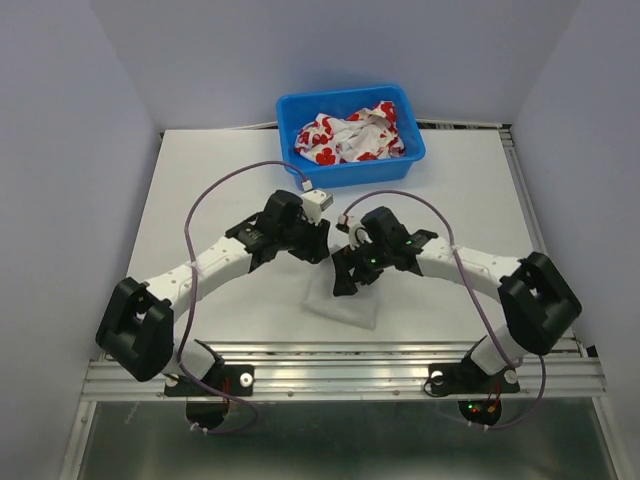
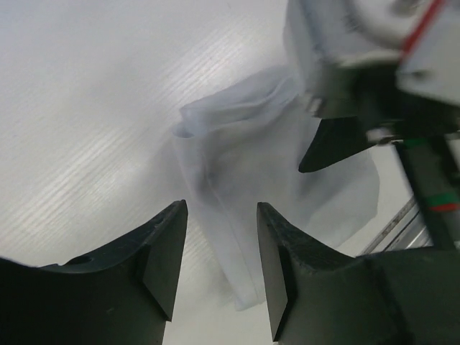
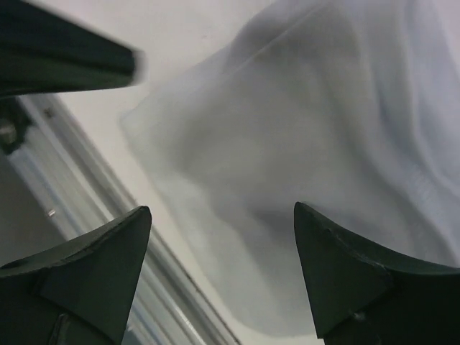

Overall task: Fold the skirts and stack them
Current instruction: Neatly place the folded skirt to the corner

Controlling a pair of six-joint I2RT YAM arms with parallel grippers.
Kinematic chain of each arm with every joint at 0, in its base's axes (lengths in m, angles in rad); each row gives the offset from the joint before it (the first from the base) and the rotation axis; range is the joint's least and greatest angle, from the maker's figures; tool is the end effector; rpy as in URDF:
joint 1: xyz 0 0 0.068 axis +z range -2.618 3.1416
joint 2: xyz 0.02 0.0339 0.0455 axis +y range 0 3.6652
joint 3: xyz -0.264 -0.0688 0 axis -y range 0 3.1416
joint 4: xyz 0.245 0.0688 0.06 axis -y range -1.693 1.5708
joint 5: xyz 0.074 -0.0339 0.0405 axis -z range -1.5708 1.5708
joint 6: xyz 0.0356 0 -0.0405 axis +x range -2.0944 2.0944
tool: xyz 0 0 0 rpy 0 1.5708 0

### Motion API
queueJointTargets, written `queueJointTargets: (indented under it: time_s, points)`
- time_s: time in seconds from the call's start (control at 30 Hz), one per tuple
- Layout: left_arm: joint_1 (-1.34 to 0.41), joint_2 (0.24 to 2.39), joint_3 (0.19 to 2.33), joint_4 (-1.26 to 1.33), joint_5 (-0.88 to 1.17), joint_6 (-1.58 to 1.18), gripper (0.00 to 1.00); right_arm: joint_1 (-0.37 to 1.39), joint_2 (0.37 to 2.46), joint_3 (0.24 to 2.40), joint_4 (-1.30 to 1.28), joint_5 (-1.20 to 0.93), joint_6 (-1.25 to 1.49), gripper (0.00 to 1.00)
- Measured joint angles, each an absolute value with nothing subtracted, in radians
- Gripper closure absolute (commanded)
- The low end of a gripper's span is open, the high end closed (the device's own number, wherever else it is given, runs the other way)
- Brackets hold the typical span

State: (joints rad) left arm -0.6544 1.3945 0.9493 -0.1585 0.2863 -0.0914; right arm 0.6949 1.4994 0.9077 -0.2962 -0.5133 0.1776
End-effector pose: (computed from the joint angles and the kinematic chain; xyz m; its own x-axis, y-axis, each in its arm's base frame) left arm 0.2396 -0.1965 0.2607 -0.5187 0.2876 -0.8052 0.7240 0.6486 -0.2348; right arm 0.2225 0.2082 0.2085 -0.7271 -0.4057 -0.5538 -0.6780 0.5511 0.4864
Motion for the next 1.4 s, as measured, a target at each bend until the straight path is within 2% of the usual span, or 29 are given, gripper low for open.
queueJointTargets:
  time_s: [0.2,0.43,0.5,0.57,0.8,0.97,1.17,1.4]
  points:
    - [-0.547,1.361,0.956,-0.152,0.214,-0.117,0.43,0.73,1.735,1.057,-0.349,-0.281,0.157,0.1]
    - [-0.414,1.328,0.976,-0.177,0.206,-0.094,0.37,0.7,1.674,0.993,-0.372,-0.18,-0.089,0.08]
    - [-0.412,1.307,0.977,-0.182,0.214,-0.073,0.36,0.632,1.632,0.952,-0.399,-0.176,-0.187,0.08]
    - [-0.412,1.292,0.98,-0.186,0.232,-0.039,0.32,0.477,1.591,0.913,-0.437,-0.174,-0.366,0.07]
    - [-0.41,1.281,0.989,-0.194,0.339,0.079,0.3,0.022,1.541,0.862,-0.499,-0.19,-0.886,0.06]
    - [-0.408,1.31,1.037,-0.222,0.42,0.12,0.3,-0.188,1.699,1.043,-0.64,-0.294,-1.186,0.05]
    - [-0.403,1.363,1.095,-0.24,0.445,0.151,0.3,-0.313,1.856,1.242,-0.763,-0.329,-1.384,0.05]
    - [-0.397,1.378,1.131,-0.258,0.447,0.177,0.3,-0.321,1.88,1.291,-0.835,-0.326,-1.456,0.03]
